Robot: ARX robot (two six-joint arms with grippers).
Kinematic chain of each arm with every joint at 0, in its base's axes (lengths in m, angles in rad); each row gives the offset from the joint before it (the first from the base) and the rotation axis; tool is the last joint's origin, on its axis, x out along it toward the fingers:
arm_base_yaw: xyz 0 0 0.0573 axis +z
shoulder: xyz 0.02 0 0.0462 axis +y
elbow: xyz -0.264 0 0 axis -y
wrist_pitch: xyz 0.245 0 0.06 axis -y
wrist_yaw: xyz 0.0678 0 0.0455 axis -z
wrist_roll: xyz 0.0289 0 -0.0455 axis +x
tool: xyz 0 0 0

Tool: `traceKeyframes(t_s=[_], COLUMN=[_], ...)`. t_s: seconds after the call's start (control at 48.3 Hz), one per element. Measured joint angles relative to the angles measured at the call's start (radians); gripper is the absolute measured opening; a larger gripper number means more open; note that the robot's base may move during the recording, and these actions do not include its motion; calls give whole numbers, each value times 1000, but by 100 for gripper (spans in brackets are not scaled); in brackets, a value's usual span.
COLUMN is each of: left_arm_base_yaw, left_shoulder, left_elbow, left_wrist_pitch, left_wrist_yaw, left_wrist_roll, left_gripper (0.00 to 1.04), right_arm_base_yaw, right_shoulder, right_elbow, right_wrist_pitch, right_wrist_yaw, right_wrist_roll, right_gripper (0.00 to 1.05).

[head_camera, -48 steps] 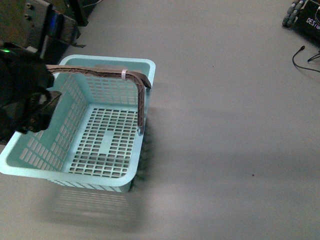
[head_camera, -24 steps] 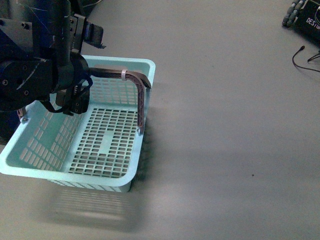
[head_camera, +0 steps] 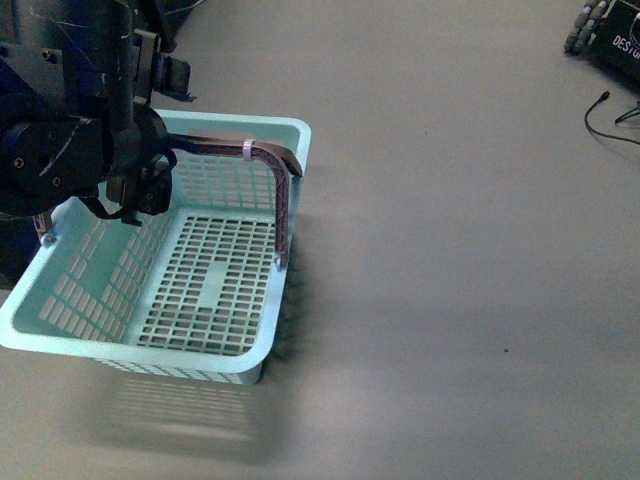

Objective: Pick lemon and mango into basket

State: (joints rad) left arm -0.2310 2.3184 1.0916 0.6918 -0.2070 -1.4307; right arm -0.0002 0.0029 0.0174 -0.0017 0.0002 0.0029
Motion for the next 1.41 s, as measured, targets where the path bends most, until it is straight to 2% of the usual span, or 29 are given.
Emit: traceKeyframes(t_s=[0.062, 0.207, 0.434, 0.662, 0.931, 1.055, 1.407], left_arm_base_yaw=[2, -2, -5, -8, -22, -40, -90], left_shoulder=[0, 0, -45, -155, -511, -818, -1223], left_elbow=[0, 0, -21, -134, -328, -399, -346], left_wrist_pitch=[-5, -63, -114, -128, -240, -381, -711], left_wrist_yaw=[-2, -15, -31, -33, -74, -115, -200], left_wrist_roll=[-1, -32, -119, -127, -142, -168, -192], left_gripper=[74, 45, 9, 8, 8, 8, 7], right_arm_base_yaw=[0, 0, 0, 0, 0, 0, 0], right_shoulder=[0, 0, 0, 0, 0, 0, 0], right_elbow=[0, 0, 0, 0, 0, 0, 0], right_wrist_pitch=[0, 0, 0, 0, 0, 0, 0], right_wrist_yaw=[0, 0, 0, 0, 0, 0, 0], right_wrist_roll=[0, 0, 0, 0, 0, 0, 0], right_gripper=[96, 96, 96, 96, 96, 96, 96])
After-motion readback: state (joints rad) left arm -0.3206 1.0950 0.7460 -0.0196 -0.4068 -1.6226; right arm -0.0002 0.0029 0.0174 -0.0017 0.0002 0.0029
